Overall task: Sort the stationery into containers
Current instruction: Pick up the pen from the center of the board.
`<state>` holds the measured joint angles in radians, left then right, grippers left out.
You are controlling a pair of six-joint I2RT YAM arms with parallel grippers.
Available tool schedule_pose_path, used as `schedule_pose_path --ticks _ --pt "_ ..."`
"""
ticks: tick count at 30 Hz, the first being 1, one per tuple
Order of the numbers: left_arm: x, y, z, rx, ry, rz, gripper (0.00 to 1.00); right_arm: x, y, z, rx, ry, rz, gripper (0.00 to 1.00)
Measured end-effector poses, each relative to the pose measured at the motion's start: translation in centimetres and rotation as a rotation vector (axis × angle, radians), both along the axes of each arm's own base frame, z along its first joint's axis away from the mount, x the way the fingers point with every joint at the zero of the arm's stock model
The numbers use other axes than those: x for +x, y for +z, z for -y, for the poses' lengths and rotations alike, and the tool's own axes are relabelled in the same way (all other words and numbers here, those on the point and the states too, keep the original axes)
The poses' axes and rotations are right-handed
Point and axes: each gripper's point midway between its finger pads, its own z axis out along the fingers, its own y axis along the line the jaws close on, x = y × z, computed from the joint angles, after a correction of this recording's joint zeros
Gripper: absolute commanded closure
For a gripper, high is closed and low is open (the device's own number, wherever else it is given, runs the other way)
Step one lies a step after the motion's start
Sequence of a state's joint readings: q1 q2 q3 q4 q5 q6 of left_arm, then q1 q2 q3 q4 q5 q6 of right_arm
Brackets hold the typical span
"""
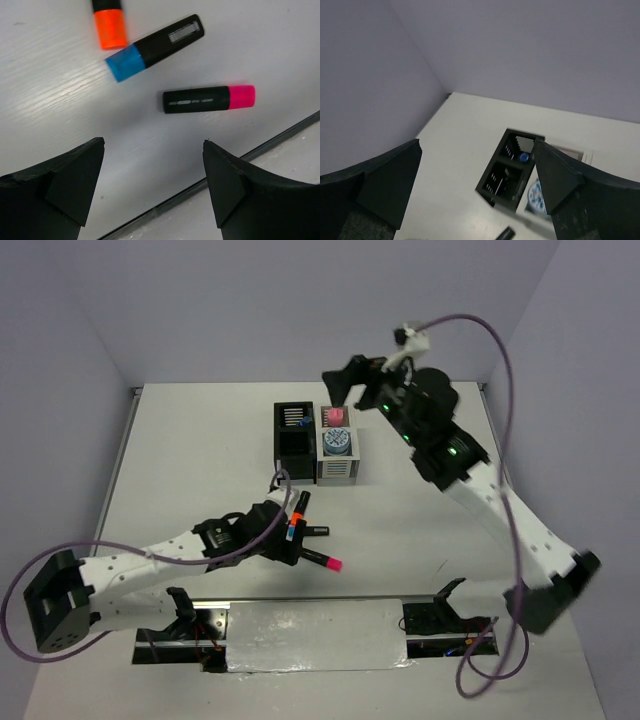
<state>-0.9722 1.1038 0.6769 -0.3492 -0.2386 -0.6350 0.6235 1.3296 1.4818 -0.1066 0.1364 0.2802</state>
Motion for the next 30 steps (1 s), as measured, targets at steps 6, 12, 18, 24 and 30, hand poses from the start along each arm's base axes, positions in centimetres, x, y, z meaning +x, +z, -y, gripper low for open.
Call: schedule_pose_path --ticks 6,12,18,24,30 --pt "0.5 -1.1 3.7 0.006 -0.158 -0.016 0.11 -8.8 -3.7 3.4 0.012 0.118 -0.065 0.0" --pt "0.0 -2.1 6.5 -0.012 -0.299 -0.044 0.08 -11.7 -14.3 4.6 -0.105 0.14 -0.309 0.0" --pt "-1.1 -3.2 7.6 0.042 -0.468 -0.014 0.05 -14.5 -13.4 6.1 -0.081 0.166 -0.271 0.0" --pt "-0.9 -3.2 8.2 0.08 -0.601 0.076 0.04 -16.9 -10.4 7.1 -0.026 0.209 -0.168 0.0" --pt "-0.3 -5.5 9.5 0.136 -0.666 0.043 0.06 -17.7 -10.5 7.3 -0.031 0.229 -0.169 0.0"
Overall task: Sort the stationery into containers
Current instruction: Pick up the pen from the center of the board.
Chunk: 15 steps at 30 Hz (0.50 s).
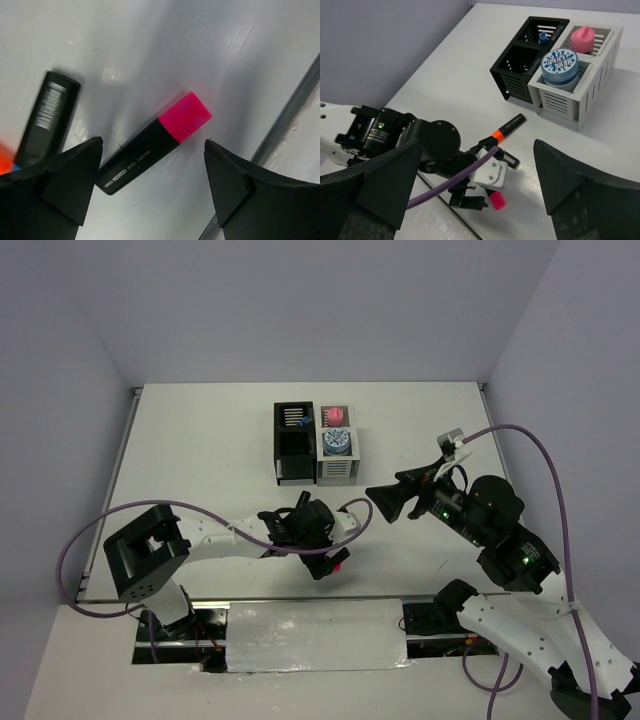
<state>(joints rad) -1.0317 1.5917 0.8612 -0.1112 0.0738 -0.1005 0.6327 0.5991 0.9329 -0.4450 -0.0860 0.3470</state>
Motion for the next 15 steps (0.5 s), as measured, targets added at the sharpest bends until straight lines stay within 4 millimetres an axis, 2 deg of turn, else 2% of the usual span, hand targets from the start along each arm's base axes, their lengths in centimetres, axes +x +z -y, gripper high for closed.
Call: schedule_pose_path --ticks 2,4,6,7,8,9,11,12,15 --pt "-0.4 -1.2 -0.4 0.032 -0.005 -0.028 0.09 -0.3 0.0 0.2 -0.001 0.0 0.0 0.0" --pt "-0.3 -1.4 -0.2 0.03 -0.013 -0.027 0.14 -0.7 0.2 0.5 0.003 0.0 0.008 0.0" --pt "-0.2 -1.5 0.0 0.029 -0.01 -0.028 0.37 -1.1 0.8 0.8 0.012 0.001 0.024 0.0" --pt "-0.2 -1.5 0.1 0.026 -0.004 -0.031 0.56 -1.2 1.1 0.9 0.018 0.0 0.033 0.0" --pt "-0.1 -1.6 0.2 0.023 0.003 -0.036 0.64 -1.4 1.4 1.0 0.023 0.0 0.04 0.0" --pt "0.0 -1.6 0.3 0.018 0.008 -0.037 0.79 -1.5 1.6 1.1 0.027 0.0 0.045 0.0" --pt "-0.1 -1.5 0.6 0.004 0.018 -0.049 0.85 -1.7 2.0 1.3 0.032 -0.002 0.056 0.0" --pt "-0.2 -1.6 0.6 -0.002 0.018 -0.049 0.91 -1.7 2.1 1.4 0.033 -0.005 0.059 0.0" --pt "-0.2 -1.6 0.8 -0.023 0.039 -0.058 0.98 -1.9 2.3 1.8 0.039 -0.017 0.07 0.0"
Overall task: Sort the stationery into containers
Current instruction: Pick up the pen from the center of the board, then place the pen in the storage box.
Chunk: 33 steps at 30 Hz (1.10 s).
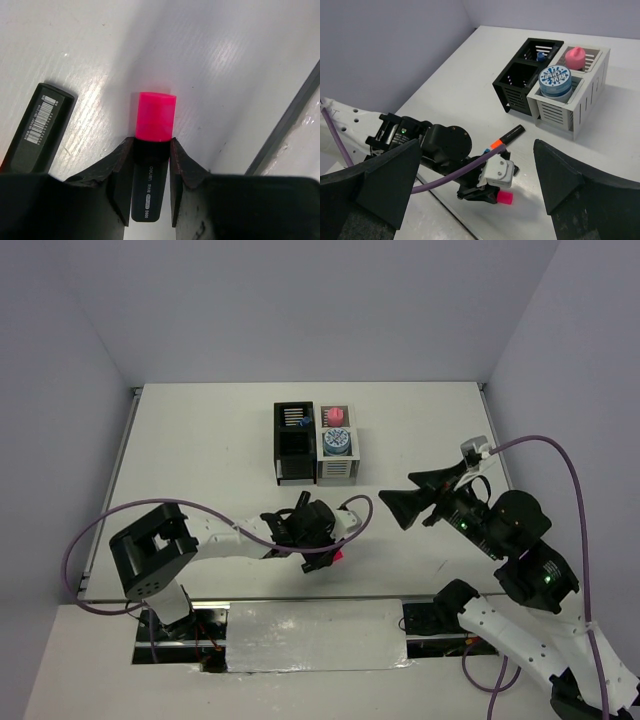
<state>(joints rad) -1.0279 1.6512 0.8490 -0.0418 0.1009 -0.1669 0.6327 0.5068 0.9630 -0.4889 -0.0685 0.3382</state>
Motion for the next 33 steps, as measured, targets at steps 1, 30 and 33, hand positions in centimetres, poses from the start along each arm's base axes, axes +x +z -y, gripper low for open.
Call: schedule_pose_path --ticks 1,30,33 --pt "0.0 0.0 0.0 -0.005 0.006 0.0 1.0 0.0 0.1 0.1 0.002 -0.005 0.003 0.0" --pt "2.0 17.7 -3.5 -0.622 0.382 0.357 1.0 3.6 -13.5 -12.7 0.177 0.048 -0.447 0.33" --pt "2.3 17.9 -3.8 -0.617 0.392 0.383 1.0 3.4 -14.3 -13.9 0.169 0.063 -0.464 0.48"
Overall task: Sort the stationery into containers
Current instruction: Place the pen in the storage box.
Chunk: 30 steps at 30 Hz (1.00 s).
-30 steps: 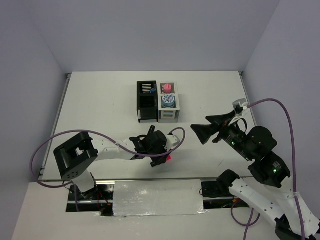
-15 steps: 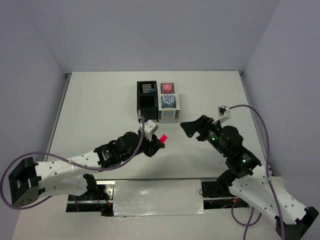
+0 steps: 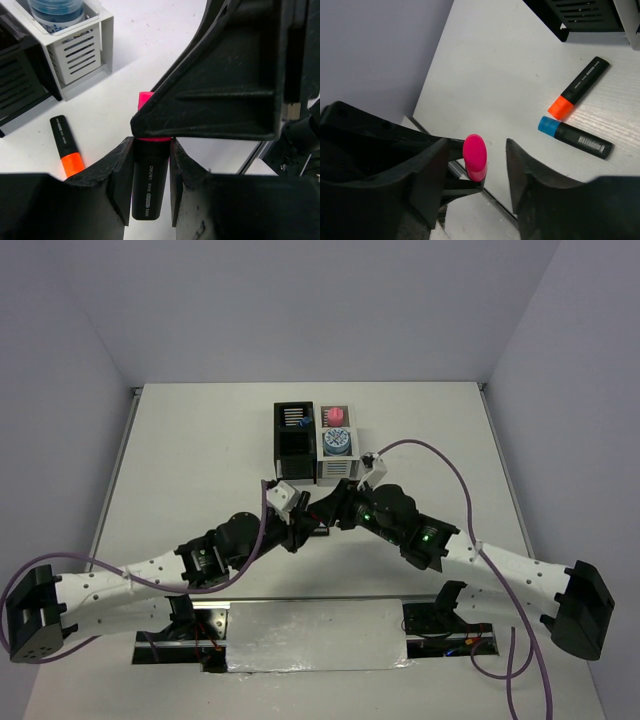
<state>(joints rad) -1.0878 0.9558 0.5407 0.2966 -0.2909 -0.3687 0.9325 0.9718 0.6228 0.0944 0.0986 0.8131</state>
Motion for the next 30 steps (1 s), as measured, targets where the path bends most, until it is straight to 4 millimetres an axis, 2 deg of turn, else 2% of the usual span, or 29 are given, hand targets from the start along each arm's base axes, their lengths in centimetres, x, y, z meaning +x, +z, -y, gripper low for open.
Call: schedule_pose_path --ticks 4,5,6,7,8,9,10,12,13,16,19,25,27,30 --pt "0.3 0.4 -0.5 -0.004 0.028 0.013 1.0 -0.2 -0.4 -0.9 0.004 0.016 -0.008 0.69" --pt "0.4 0.6 -0.6 -0.006 0.035 0.017 1.0 -0.4 -0.4 -1.2 0.008 0.021 -0.01 0.8" --pt "0.4 0.6 -0.8 -0.005 0.04 0.018 1.0 -0.4 -0.3 -1.3 0.01 0.025 -0.006 0.86" --pt "0.4 0.7 -0.9 -0.005 0.044 0.02 1.0 -0.4 -0.3 -1.4 0.01 0.024 -0.006 1.0" --pt "0.5 0.8 -1.0 -0.004 0.048 0.023 0.99 -0.2 -0.3 -1.5 0.008 0.024 -0.001 1.0" --pt "0.5 0.8 -1.2 -0.001 0.052 0.028 0.94 -0.1 -0.2 -1.7 0.01 0.021 0.0 1.0" --pt "0.6 0.9 -1.3 0.006 0.056 0.035 0.65 0.0 -0.1 -1.8 0.01 0.025 0.008 1.0" --pt "0.7 0.9 -1.6 0.014 0.066 0.04 0.15 0.1 0.0 -2.2 0.007 0.037 0.031 1.0" --pt "0.7 0.8 -1.8 0.018 0.068 0.036 0.01 0.3 0.1 -2.4 -0.001 0.043 0.05 1.0" --pt "0.5 0.9 -2.4 0.021 0.095 0.002 0.01 1.5 0.7 -2.9 -0.042 0.036 0.118 1.0" --pt "0.7 1.3 -3.9 0.031 0.185 -0.072 0.01 3.8 2.8 -3.6 -0.077 0.003 0.203 1.0" --pt "0.2 2.8 -10.6 -0.006 0.486 -0.252 0.01 10.6 7.5 -3.6 -0.14 -0.131 0.337 1.0" --pt "-0.3 2.7 -12.8 0.003 0.561 -0.28 0.01 12.8 8.1 -3.7 -0.177 -0.164 0.365 1.0" --pt "-0.9 2.1 -15.1 0.028 0.624 -0.304 0.01 16.0 7.9 -4.3 -0.247 -0.197 0.392 1.0"
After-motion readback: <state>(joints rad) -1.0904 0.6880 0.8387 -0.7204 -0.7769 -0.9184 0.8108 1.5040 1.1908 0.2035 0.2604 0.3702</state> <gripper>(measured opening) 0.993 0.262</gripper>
